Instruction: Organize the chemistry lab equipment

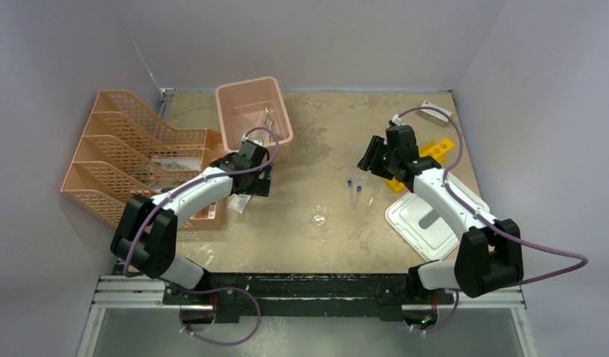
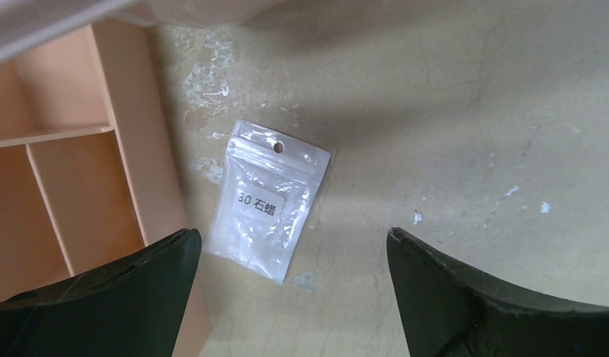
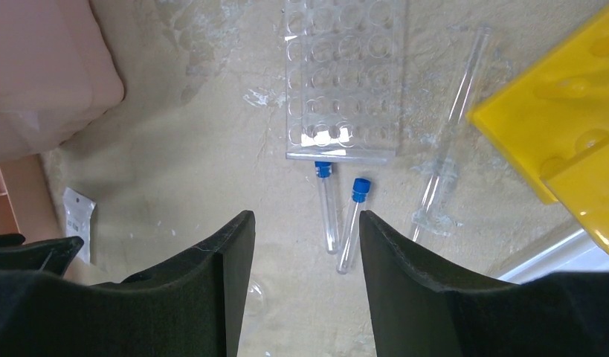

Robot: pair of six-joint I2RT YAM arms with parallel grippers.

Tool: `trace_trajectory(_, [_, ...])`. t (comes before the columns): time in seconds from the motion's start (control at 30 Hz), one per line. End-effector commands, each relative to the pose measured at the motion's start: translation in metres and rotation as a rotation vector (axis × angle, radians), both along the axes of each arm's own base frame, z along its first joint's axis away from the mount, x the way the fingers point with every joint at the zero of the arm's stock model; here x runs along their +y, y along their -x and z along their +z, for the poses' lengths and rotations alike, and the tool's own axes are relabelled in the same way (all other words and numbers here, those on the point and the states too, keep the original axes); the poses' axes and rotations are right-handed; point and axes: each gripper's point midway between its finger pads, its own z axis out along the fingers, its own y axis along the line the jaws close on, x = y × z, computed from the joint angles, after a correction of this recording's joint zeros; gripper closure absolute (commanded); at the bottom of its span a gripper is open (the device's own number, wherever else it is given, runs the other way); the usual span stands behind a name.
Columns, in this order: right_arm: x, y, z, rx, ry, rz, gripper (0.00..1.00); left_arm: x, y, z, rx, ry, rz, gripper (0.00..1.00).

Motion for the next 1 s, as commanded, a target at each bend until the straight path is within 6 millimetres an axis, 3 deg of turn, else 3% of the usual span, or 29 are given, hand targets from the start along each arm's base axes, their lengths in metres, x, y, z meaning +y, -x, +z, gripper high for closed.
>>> trace_trajectory(0.0, [-0.001,-0.003,0.018,-0.065,-0.003,0.016,0.44,0.012,-0.015,0.0,-0.011,-0.094,-0.036,0.04])
trace_trajectory(0.17, [-0.002,-0.002,0.02,-0.066,0.002,0.02,0.44,0.014,-0.011,-0.015,0.034,-0.085,-0.06,0.08])
trace_trajectory(0.3, [-0.004,-0.003,0.021,-0.068,0.012,0.012,0.44,0.008,-0.006,-0.03,0.097,0.034,-0.075,0.13])
trace_trajectory(0.6, [-0.011,-0.002,0.028,-0.098,0.032,-0.019,0.44,-0.005,0.015,-0.052,0.206,0.185,-0.061,0.14])
trace_trajectory(0.77, [-0.012,-0.004,0.027,-0.1,0.034,-0.024,0.44,-0.005,0.021,-0.049,0.192,0.217,-0.002,0.17])
trace_trajectory(0.97, [-0.007,-0.008,0.026,-0.098,0.02,-0.009,0.44,0.007,0.007,-0.019,0.043,0.192,0.049,0.18])
